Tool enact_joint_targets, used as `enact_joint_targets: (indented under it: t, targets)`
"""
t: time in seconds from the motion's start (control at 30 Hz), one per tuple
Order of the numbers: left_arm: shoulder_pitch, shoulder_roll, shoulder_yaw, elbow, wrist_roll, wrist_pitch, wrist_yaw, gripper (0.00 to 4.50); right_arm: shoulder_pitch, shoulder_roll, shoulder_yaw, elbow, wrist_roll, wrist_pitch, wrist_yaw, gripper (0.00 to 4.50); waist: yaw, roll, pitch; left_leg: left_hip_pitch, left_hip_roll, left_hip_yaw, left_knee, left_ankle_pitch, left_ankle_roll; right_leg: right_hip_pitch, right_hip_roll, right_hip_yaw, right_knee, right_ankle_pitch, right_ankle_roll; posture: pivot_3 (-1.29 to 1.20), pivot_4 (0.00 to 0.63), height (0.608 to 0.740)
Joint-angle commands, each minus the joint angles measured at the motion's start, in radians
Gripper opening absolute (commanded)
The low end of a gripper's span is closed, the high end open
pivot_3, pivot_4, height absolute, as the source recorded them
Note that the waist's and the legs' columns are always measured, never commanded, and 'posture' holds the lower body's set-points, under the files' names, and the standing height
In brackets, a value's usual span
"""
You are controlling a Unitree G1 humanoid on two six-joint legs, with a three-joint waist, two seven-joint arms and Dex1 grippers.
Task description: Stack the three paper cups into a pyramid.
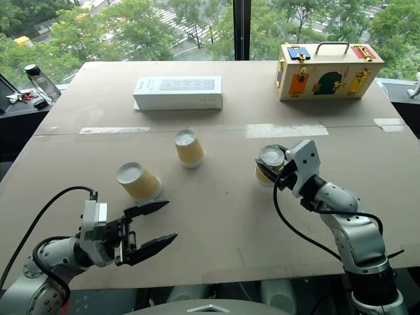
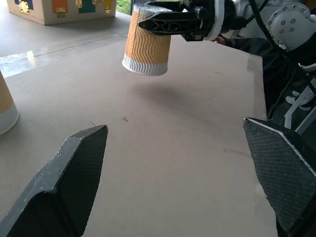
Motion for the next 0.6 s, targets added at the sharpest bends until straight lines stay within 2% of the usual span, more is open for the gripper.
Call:
enact_joint_targets:
  t: [0.03,0.2,0.57,0.6]
  targets:
    - [0.044,-0.002,0.039,-0.041,-0.045,-0.004,-0.019,4.5,-0.011,-0.005,0.009,0.015,-0.015,-0.052,0.035,2.19,-0.003,0.0,0.0,0.0,0.0,0.0,0.0,0.0,0.0,0.0,0.0,0.0,0.0,0.0,0.0,0.0,0.15,0.74]
    - [0.109,-0.02,0.049,-0.056,-0.031,-0.03,-0.022,4.5,-0.027,0.022,0.058,0.046,-0.036,-0.1,0.069,2.19,-0.007,0.0,0.001,0.0,0.001,0.0,-0.001,0.0,0.0,0.0,0.0,0.0,0.0,0.0,0.0,0.0,0.15,0.74]
    - [0.095,-0.034,0.061,-0.077,-0.06,-0.009,0.026,4.5,-0.105,0.08,0.142,0.145,-0.105,-0.177,0.085,2.19,-0.005,-0.001,0.0,0.001,0.001,0.0,0.0,0.0,0.0,0.0,0.0,0.0,0.0,0.0,0.0,0.0,0.15,0.74]
    - [0.081,-0.03,0.065,-0.084,-0.075,0.005,0.041,4.5,-0.115,0.08,0.148,0.175,-0.118,-0.175,0.084,2.69,-0.004,-0.001,0.0,0.0,0.001,0.0,0.0,0.0,0.0,0.0,0.0,0.0,0.0,0.0,0.0,0.0,0.15,0.74]
